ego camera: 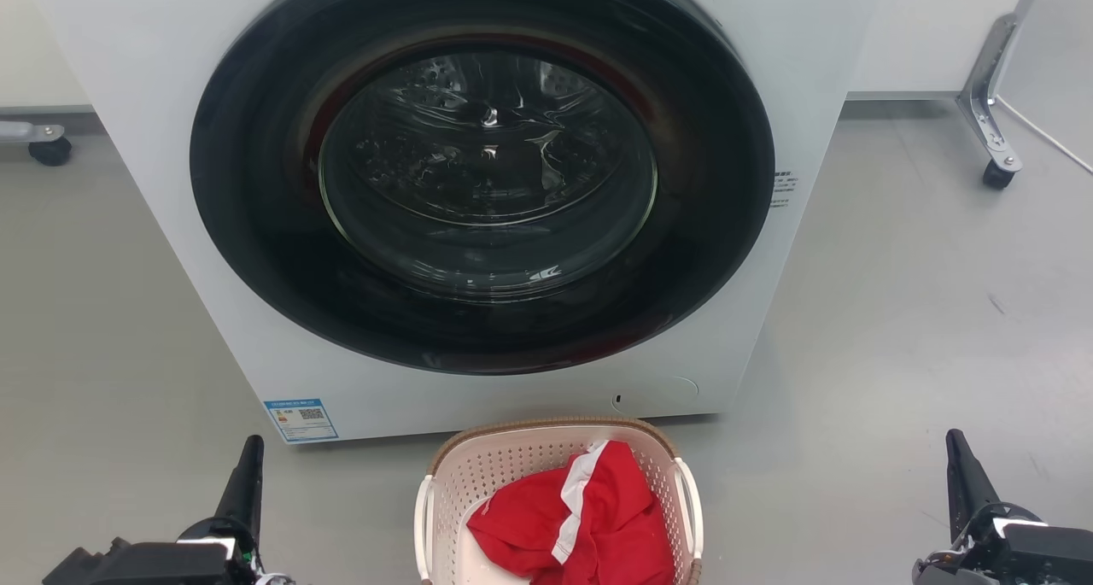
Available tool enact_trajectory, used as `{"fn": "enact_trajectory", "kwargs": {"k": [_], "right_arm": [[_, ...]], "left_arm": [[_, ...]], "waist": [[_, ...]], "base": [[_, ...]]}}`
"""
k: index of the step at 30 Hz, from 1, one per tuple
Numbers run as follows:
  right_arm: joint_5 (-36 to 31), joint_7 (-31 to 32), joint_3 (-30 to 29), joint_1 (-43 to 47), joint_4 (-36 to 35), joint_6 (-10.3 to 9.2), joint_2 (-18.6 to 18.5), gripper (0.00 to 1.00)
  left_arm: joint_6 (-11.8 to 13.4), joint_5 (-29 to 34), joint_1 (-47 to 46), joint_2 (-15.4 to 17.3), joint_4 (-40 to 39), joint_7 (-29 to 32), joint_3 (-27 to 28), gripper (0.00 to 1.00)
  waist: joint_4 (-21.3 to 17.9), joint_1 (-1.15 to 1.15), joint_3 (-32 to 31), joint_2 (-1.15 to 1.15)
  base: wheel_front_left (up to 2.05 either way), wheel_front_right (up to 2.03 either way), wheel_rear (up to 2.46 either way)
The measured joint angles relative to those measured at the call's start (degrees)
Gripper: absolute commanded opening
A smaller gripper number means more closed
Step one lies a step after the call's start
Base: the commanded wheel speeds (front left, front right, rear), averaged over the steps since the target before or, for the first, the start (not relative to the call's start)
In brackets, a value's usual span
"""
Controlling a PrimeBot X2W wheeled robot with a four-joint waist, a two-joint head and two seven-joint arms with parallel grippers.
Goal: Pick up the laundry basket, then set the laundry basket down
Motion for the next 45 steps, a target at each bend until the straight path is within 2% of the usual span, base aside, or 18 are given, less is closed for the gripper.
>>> {"fn": "enact_trajectory", "kwargs": {"k": [45], "right_arm": [[0.09,-0.01,0.01,0.0,-0.04,0.0,0.01,0.0]], "left_arm": [[0.0,-0.07,0.0,-0.01,0.02,0.0,-0.01,0.0]], "waist": [[0.0,0.0,0.01,0.0]], "base": [[0.0,0.0,0.0]]}}
